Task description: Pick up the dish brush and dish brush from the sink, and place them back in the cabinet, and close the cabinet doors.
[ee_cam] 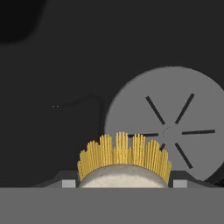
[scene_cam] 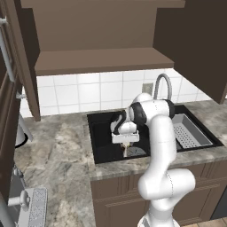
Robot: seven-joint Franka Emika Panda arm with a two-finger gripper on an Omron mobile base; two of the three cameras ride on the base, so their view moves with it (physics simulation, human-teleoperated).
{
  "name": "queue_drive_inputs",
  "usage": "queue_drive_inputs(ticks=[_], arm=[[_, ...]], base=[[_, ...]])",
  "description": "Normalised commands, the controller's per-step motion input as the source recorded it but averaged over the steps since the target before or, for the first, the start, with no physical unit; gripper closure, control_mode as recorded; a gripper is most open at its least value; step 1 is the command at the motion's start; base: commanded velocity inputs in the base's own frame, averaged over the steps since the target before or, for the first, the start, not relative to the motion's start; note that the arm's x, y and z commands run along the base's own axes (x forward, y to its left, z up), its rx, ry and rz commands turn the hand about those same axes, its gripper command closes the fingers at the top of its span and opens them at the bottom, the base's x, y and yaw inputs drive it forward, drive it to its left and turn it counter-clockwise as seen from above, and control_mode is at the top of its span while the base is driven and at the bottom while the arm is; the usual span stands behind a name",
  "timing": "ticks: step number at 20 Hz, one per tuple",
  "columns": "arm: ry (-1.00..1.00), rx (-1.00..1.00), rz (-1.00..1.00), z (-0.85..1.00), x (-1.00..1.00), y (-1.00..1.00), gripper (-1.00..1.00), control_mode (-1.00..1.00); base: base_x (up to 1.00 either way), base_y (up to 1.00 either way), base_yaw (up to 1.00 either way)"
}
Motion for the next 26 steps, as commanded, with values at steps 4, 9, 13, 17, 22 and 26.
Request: queue_drive_inputs(ticks=[4,9,13,17,22,26], arm=[[-0.24,0.0,0.0,0.34,-0.07,0.0,1.0,-1.0],[-0.14,0.0,0.0,0.43,-0.01,0.01,1.0,-1.0],[-0.06,0.01,0.0,0.45,0.0,0.01,1.0,-1.0],[-0.02,0.02,0.0,0.5,0.0,0.02,1.0,-1.0],[-0.02,0.0,0.0,0.51,-0.05,0.01,1.0,-1.0],[-0.03,0.0,0.0,0.45,-0.12,0.0,1.0,-1.0]], base=[[0.0,0.0,0.0],[0.0,0.0,0.0],[0.0,0.0,0.0],[0.0,0.0,0.0],[0.0,0.0,0.0],[0.0,0.0,0.0]])
